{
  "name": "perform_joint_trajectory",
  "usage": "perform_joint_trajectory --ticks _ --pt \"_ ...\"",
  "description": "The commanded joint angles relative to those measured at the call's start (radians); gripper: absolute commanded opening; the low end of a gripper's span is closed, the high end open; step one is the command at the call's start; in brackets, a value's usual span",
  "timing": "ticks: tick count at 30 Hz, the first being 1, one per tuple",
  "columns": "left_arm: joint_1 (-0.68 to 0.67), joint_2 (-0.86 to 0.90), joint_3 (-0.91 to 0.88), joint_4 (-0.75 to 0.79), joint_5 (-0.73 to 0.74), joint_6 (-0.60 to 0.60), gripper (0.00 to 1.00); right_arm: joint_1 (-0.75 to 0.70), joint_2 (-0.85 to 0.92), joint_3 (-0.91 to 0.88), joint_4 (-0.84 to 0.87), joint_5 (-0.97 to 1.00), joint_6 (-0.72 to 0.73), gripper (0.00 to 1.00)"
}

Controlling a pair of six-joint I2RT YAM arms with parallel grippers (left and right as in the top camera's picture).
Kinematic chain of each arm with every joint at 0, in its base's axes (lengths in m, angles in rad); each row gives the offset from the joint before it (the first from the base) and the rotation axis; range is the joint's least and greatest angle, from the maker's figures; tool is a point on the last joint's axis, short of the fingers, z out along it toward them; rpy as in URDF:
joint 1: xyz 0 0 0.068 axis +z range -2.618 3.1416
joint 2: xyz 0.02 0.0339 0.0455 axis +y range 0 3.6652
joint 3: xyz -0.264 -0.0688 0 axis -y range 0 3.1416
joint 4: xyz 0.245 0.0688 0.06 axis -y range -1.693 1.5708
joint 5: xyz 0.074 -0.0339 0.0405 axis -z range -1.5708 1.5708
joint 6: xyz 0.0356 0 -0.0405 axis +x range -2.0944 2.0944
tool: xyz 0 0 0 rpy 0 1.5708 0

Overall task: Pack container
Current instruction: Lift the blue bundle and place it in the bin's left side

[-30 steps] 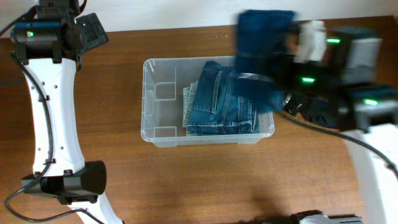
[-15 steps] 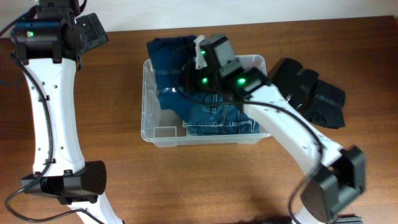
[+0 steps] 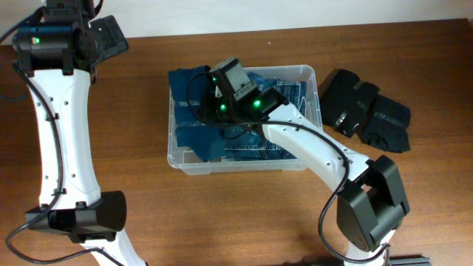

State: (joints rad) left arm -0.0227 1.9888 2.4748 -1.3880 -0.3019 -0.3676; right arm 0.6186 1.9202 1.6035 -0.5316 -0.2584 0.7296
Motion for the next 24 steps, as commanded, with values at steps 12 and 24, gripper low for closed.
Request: perform_joint_trajectory --ticks 12,24 --pt "0.006 0.005 -0.006 0.003 0.000 -0.013 0.99 0.005 -0.005 0.024 -0.048 -0.006 -0.049 0.82" --pt "0.006 0.005 -0.006 0.003 0.000 -0.013 0.99 -0.005 -0.054 0.031 -0.056 -0.021 -0.268 0.98"
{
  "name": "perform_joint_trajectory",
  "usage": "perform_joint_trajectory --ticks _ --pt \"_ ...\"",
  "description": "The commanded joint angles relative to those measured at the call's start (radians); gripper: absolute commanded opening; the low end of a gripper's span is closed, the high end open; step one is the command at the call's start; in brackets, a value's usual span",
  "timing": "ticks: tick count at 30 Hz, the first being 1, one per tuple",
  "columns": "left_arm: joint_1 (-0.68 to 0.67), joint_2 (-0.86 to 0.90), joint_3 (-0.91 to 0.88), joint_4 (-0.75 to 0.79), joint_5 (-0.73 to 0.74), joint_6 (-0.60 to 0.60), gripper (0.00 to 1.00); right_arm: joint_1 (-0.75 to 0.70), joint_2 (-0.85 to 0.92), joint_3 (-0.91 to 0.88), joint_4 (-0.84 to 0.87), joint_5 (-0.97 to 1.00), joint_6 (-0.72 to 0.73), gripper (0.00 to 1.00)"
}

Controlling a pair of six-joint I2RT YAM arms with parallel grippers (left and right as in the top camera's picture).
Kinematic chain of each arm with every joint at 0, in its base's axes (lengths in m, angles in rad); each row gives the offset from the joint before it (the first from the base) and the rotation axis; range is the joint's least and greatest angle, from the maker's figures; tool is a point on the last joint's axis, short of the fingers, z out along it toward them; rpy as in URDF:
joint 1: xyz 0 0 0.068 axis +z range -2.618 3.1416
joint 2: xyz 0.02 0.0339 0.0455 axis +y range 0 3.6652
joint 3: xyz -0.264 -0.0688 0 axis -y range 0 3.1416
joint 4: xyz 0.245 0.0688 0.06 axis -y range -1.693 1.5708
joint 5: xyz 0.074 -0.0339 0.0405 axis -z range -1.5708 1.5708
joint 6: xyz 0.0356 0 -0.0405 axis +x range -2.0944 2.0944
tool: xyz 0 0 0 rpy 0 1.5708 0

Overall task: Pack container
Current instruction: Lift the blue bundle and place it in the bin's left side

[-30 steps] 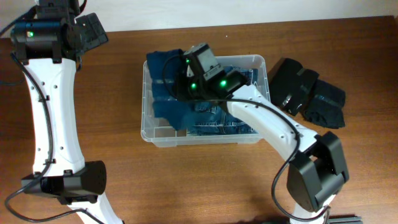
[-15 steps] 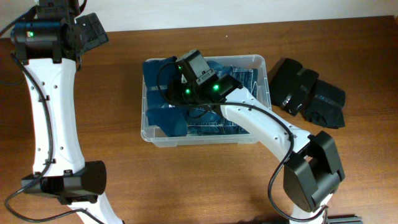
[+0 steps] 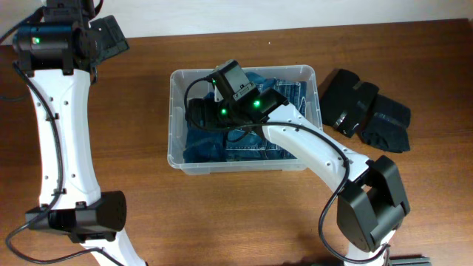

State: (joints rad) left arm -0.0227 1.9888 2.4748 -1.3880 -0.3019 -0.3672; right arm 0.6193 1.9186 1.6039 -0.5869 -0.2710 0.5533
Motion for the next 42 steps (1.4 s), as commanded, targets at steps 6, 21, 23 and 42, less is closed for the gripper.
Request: perform_joint_trajectory --ticks 6,21,23,42 --pt "0.006 0.005 -0.006 0.003 0.000 -0.013 0.99 -0.005 -0.077 0.029 -0.090 0.006 -0.112 0.82" --pt "0.006 0.005 -0.006 0.003 0.000 -0.013 0.99 0.031 0.036 0.018 -0.150 0.048 -0.184 0.46" --pt "0.006 0.005 -0.006 0.003 0.000 -0.013 0.99 0.032 0.061 0.018 -0.159 0.047 -0.183 0.46" --pt "0.006 0.005 -0.006 0.003 0.000 -0.013 0.99 0.026 -0.046 0.134 -0.265 0.028 -0.262 0.51"
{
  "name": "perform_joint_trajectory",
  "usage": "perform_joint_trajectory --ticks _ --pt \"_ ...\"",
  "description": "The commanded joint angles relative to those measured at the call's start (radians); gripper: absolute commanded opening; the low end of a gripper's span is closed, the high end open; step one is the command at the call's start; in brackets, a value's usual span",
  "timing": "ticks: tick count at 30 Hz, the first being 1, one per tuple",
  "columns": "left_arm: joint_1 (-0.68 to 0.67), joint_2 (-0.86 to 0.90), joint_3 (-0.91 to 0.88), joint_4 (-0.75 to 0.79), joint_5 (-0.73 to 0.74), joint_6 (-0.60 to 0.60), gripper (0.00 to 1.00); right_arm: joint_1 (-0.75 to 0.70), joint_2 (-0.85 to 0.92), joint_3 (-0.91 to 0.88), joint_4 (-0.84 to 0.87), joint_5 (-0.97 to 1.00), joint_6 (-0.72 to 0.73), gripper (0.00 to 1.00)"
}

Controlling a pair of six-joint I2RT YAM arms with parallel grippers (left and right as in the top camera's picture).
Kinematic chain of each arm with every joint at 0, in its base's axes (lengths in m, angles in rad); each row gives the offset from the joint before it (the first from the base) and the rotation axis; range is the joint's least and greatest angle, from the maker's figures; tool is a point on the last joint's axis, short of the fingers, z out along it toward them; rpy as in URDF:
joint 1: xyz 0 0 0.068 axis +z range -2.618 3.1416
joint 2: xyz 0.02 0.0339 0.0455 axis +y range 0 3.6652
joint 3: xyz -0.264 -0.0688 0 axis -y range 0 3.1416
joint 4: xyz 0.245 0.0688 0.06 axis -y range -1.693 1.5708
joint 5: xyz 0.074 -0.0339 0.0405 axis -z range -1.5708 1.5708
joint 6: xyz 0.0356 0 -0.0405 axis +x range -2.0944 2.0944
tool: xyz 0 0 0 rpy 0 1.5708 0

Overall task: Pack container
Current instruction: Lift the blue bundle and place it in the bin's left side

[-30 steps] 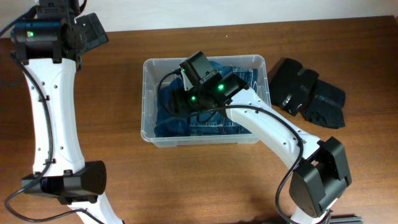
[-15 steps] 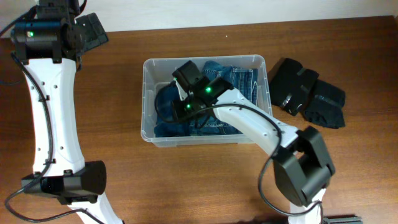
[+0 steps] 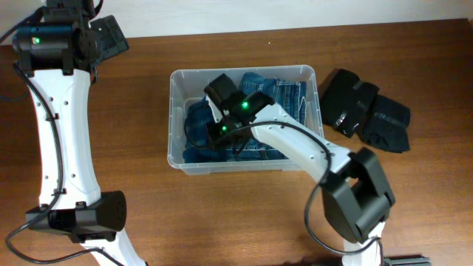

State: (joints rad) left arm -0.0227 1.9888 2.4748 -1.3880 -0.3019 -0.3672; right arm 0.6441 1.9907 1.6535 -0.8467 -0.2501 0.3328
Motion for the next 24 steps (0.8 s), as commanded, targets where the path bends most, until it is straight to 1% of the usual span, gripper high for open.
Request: perform_joint_trajectory --ticks 1,3,6,10,13,17,19,22,24 --pt "0.006 0.005 -0.006 0.003 0.000 -0.013 0.99 -0.012 -0.143 0.108 -0.026 0.024 -0.040 0.51" --pt "0.006 0.005 -0.006 0.003 0.000 -0.013 0.99 -0.052 -0.192 0.151 -0.085 0.054 -0.040 0.52" --pt "0.006 0.005 -0.006 0.003 0.000 -0.013 0.99 -0.160 -0.260 0.191 -0.190 0.103 -0.041 0.52" --pt "0.006 0.005 -0.006 0.003 0.000 -0.013 0.99 -0.390 -0.327 0.193 -0.301 0.159 -0.048 0.52" --pt "0.006 0.005 -0.006 0.003 0.000 -0.013 0.99 -0.584 -0.333 0.193 -0.354 0.158 -0.108 0.52" --pt "0.006 0.005 -0.006 0.003 0.000 -0.013 0.99 -0.836 -0.300 0.191 -0.380 0.158 -0.172 0.53" --pt "0.006 0.005 -0.006 0.003 0.000 -0.013 0.99 -0.937 -0.277 0.191 -0.376 0.157 -0.206 0.56" --pt "0.005 0.005 -0.006 0.003 0.000 -0.013 1.00 -1.048 -0.237 0.191 -0.359 0.157 -0.238 0.59" --pt "0.005 0.005 -0.006 0.003 0.000 -0.013 0.99 -1.104 -0.203 0.191 -0.344 0.157 -0.266 0.62"
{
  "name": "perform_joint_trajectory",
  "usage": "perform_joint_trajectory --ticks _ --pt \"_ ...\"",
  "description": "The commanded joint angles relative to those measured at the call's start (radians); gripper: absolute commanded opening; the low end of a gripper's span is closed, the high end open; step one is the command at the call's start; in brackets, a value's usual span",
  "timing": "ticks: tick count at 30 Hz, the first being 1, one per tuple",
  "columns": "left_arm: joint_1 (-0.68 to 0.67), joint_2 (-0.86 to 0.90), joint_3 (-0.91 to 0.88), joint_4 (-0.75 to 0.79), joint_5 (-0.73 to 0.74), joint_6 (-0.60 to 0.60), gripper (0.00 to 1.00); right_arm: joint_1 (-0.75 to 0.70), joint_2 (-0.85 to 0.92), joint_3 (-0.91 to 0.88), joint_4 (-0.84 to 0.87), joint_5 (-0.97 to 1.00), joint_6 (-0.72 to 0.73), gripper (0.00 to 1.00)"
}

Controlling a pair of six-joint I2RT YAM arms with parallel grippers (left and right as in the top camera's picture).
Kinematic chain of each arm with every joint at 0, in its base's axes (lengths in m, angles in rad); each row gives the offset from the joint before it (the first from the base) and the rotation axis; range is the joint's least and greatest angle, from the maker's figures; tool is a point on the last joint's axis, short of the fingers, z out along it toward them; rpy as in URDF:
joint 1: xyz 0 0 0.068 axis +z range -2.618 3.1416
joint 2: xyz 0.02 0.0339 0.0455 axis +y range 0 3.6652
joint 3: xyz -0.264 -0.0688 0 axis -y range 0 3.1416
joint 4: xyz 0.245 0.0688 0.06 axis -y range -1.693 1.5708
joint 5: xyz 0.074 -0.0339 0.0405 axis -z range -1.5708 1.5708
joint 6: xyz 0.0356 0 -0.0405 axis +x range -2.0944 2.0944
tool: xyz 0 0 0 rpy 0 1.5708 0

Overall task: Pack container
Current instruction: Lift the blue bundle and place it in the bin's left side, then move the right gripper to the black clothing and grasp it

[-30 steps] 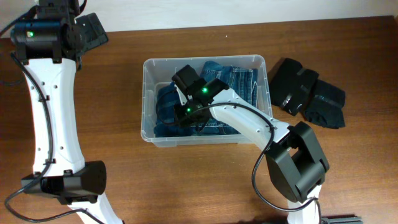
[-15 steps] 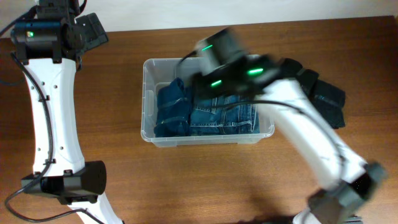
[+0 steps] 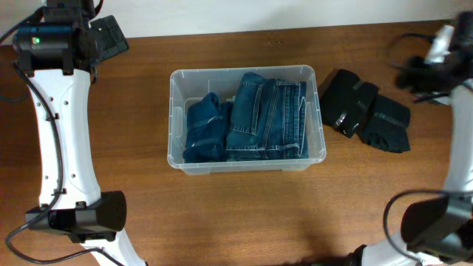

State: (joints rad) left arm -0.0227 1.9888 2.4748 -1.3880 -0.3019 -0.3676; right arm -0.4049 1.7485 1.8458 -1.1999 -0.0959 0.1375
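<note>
A clear plastic container (image 3: 175, 118) stands mid-table in the overhead view. In it lie folded blue jeans (image 3: 267, 118) on the right and a bunched blue denim piece (image 3: 204, 130) on the left. A pile of black clothes (image 3: 364, 111) lies on the table just right of the container. My right gripper (image 3: 409, 74) hangs blurred above the table's far right, beyond the black pile; its jaws are too smeared to read. My left gripper (image 3: 112, 37) is raised at the far left, away from everything, its jaws not readable.
The wooden table (image 3: 244, 207) runs to a pale wall at the back. The left arm's base (image 3: 77, 216) stands at the front left and the right arm's base (image 3: 432, 229) at the front right corner.
My right arm has left the container and now hangs at the far right above the black clothes. The denim it pressed on stays bunched in the container's left half. The left arm is unchanged.
At first a blue denim piece draped over the container's left rim with my right gripper on it. Then the cloth was inside the rim, and later my gripper was pressing down on it in the left half. Now the denim lies packed and the arm is withdrawn to the right.
</note>
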Motion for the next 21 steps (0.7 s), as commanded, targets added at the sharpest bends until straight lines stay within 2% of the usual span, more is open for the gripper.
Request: perform_joint_trajectory --ticks 1,7,15,21 --pt "0.005 0.005 -0.006 0.003 0.000 -0.013 0.99 -0.077 0.058 -0.002 0.017 0.000 -0.088 0.64" --pt "0.005 0.005 -0.006 0.003 0.000 -0.013 1.00 -0.153 0.195 -0.002 0.047 -0.001 -0.116 0.72" --pt "0.005 0.005 -0.006 0.003 0.000 -0.013 0.99 -0.165 0.395 -0.002 0.040 -0.009 -0.123 0.71" --pt "0.005 0.005 -0.006 0.003 0.000 -0.013 1.00 -0.165 0.473 -0.022 0.004 -0.050 -0.132 0.70"
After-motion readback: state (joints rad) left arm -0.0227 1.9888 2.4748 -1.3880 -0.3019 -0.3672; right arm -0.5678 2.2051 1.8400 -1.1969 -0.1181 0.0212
